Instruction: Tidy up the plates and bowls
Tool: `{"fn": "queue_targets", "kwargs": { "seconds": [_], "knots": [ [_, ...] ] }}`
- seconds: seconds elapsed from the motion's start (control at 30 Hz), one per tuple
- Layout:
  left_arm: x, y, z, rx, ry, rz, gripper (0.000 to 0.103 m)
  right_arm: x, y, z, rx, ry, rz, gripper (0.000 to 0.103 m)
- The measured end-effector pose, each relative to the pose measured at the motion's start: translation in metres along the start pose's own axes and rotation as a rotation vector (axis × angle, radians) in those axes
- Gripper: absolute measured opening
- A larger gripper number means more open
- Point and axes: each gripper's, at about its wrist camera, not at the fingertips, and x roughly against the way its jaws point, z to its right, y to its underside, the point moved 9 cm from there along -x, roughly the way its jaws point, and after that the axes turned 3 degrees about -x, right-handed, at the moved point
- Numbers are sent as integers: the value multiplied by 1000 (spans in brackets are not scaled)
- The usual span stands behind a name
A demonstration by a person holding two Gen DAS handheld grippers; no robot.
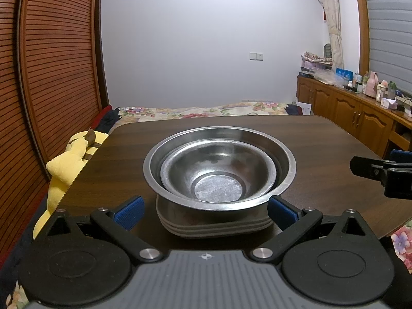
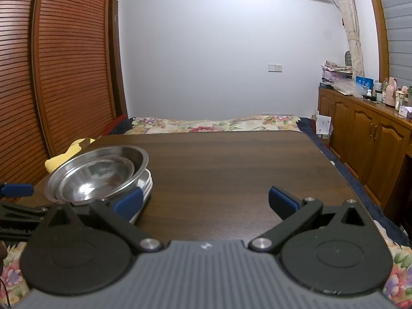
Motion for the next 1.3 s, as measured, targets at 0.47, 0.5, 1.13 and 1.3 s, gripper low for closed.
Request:
{"fn": "queue_targets", "kwargs": {
  "seconds": [0.47,0.5,1.13,1.3],
  "knots": [
    [2,-2,-1,0,-2,2,103,-1,1,1,-6,3,1,103],
    [1,-2,-1,0,-2,2,103,-1,1,1,-5,4,1,103],
    [2,-2,-2,3,-2,3,103,-1,1,2,-8,3,0,103],
    [2,-2,-2,4,-2,3,103,-1,1,2,-8,2,1,103]
  ]
}}
